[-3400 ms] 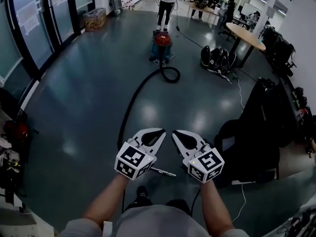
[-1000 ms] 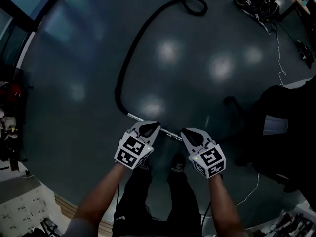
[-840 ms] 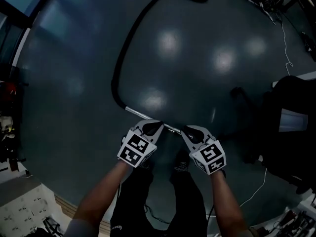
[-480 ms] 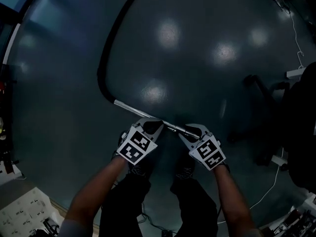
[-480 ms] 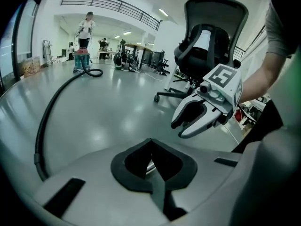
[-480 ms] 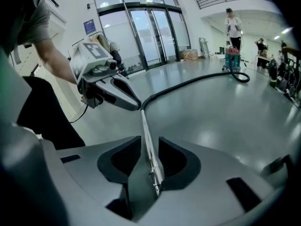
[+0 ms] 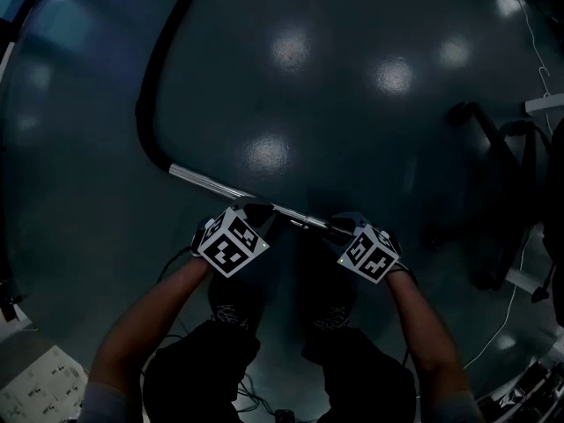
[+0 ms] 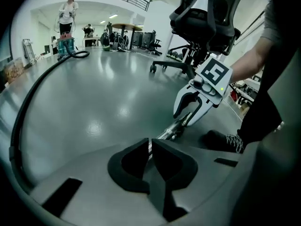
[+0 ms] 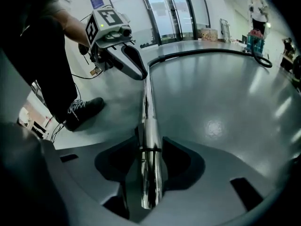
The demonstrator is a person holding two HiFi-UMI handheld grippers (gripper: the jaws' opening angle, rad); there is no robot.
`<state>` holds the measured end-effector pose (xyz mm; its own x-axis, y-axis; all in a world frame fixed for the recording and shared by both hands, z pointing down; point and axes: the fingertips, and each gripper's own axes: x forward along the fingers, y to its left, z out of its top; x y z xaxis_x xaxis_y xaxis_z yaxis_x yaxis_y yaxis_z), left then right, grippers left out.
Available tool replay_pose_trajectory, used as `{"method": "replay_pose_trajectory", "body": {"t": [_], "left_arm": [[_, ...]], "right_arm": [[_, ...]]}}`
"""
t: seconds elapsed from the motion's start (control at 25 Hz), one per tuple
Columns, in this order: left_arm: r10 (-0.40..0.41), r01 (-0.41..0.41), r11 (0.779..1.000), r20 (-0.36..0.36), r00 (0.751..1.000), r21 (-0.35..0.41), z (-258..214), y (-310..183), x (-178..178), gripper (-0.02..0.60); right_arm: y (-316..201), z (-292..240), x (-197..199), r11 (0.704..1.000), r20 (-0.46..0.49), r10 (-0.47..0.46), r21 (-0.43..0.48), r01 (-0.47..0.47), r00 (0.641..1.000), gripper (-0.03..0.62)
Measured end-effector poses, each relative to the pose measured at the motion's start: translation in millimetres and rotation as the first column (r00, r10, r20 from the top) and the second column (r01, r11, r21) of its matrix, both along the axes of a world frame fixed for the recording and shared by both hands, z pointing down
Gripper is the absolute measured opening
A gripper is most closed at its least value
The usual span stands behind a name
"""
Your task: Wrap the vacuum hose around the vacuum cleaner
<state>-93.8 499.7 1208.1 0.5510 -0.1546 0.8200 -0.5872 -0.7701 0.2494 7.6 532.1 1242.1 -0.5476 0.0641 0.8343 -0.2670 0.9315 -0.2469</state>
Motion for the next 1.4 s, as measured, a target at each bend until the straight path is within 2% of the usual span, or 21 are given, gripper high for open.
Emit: {"method": "replay_pose_trajectory", "body": {"t": [0.12,0.36,0.48,0.64,0.76,1.0,1.16,1.2,1.28,1.4], "left_arm": [[0.034,-0.034,0.999,-0.005,0.999,-0.020,21,2,8,0.025],[0.107,-0.108,0.992,-0.022,0.994,-0.065,42,5,18,0.138],[0.156,-0.159,0.985,-0.038,0.987,-0.063,44,8,22,0.207],[0.243,-0.244,0.970,-0.040,0.969,-0.007,35,5,27,0.232],[0.288,-0.290,0.957,-0.067,0.955,-0.016,22,4,39,0.236],[0.480,-0.480,0.877,-0.020,0.877,-0.030,-24,1,51,0.242],[0.601,-0.601,0.799,0.047,0.798,-0.014,-53,-12,57,0.242],[0.617,-0.618,0.786,0.063,0.784,-0.007,-59,-17,58,0.242],[0.619,-0.620,0.785,0.062,0.783,-0.008,-76,-28,56,0.241],[0.616,-0.615,0.788,0.024,0.788,-0.030,-114,-39,50,0.200]], "right_arm": [[5,20,9,1.000,-0.013,-0.013,-0.022,0.013,1.000,0.176],[9,43,25,0.996,-0.068,-0.079,0.032,0.081,0.995,0.174],[7,39,27,0.996,-0.076,-0.087,0.020,0.088,0.993,0.153],[1,20,26,0.996,-0.062,-0.090,0.018,0.091,0.994,0.152],[1,-2,26,0.996,-0.048,-0.092,-0.011,0.092,0.995,0.152],[-16,-74,20,0.993,-0.035,-0.097,-0.068,0.094,0.995,0.152],[-38,-134,19,0.991,-0.024,-0.102,-0.084,0.100,0.994,0.152],[-45,-149,17,0.991,-0.024,-0.104,-0.082,0.102,0.994,0.152],[-57,-177,10,0.992,-0.020,-0.107,-0.076,0.105,0.994,0.152],[-72,-221,0,0.992,-0.005,-0.102,-0.077,0.101,0.995,0.152]]}}
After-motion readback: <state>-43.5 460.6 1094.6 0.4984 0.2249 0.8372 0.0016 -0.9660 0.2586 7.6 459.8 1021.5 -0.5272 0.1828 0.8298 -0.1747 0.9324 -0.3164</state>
